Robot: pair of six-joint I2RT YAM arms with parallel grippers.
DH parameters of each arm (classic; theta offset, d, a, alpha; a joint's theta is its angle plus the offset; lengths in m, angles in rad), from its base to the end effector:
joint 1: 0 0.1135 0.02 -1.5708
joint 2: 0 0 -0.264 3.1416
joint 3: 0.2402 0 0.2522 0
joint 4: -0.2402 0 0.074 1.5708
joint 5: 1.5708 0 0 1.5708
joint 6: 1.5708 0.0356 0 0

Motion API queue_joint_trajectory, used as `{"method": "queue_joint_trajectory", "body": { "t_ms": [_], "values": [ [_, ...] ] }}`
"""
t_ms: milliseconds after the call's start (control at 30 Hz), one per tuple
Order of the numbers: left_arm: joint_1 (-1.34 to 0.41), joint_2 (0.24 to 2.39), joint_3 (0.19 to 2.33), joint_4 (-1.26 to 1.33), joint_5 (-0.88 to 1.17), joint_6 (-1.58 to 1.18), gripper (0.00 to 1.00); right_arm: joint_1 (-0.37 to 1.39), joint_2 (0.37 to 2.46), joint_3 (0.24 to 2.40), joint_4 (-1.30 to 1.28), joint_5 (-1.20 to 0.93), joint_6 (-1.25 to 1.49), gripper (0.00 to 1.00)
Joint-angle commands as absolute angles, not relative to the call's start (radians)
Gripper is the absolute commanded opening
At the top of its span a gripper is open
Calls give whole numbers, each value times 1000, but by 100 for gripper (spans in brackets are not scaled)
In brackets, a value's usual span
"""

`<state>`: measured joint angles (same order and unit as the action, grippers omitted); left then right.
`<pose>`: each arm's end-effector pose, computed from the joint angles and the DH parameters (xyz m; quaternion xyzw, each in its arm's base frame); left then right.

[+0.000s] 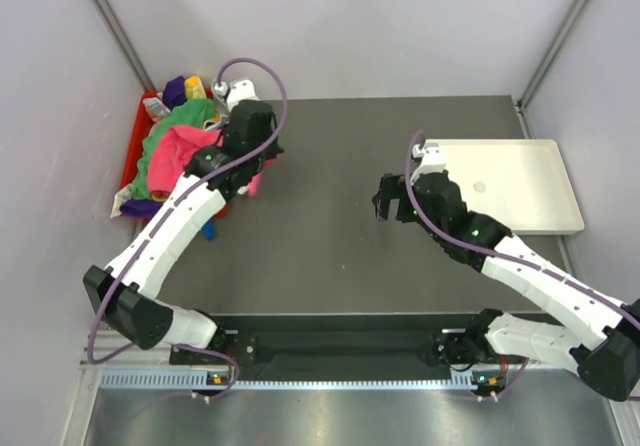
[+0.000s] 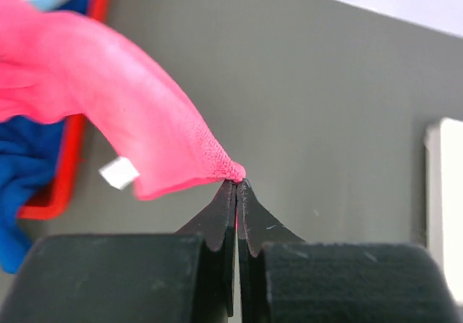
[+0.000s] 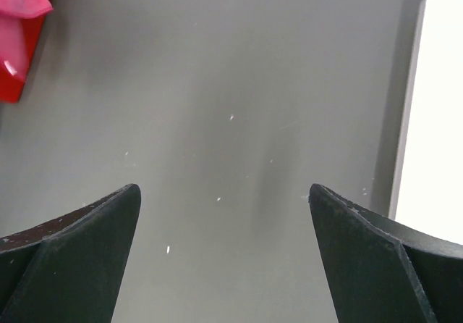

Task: Fold and stack the towels
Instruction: Grab crumpled towel, then move the towel to the center of the board

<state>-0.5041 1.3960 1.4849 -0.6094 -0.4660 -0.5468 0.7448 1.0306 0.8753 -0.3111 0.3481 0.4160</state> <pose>0.2744 -0.1331 0.4024 -0.1337 0.8392 -0.0718 0.5222 0.1784 0.1480 0.3130 -0.0476 0.8421 0.1600 0.5129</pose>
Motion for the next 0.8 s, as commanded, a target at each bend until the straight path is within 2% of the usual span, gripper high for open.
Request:
{"method": "queue_joint_trajectory", "body": {
  "t_ms": [0,433,667,767],
  "values": [
    [-592,1385,1545,-629,-503,-538,0,704,1014,928,-311,373,431,100],
    [-1032,1568,1532,-572,-534,-630,0,534,974,856,-339,328,452,100],
    [-1068,1649,1421,-491,-500,-704,0,499,940,773,-347,314,471,100],
    [-1060,1637,1368,-466,-535,-707,8,497,936,736,-338,296,486,100]
  ]
}}
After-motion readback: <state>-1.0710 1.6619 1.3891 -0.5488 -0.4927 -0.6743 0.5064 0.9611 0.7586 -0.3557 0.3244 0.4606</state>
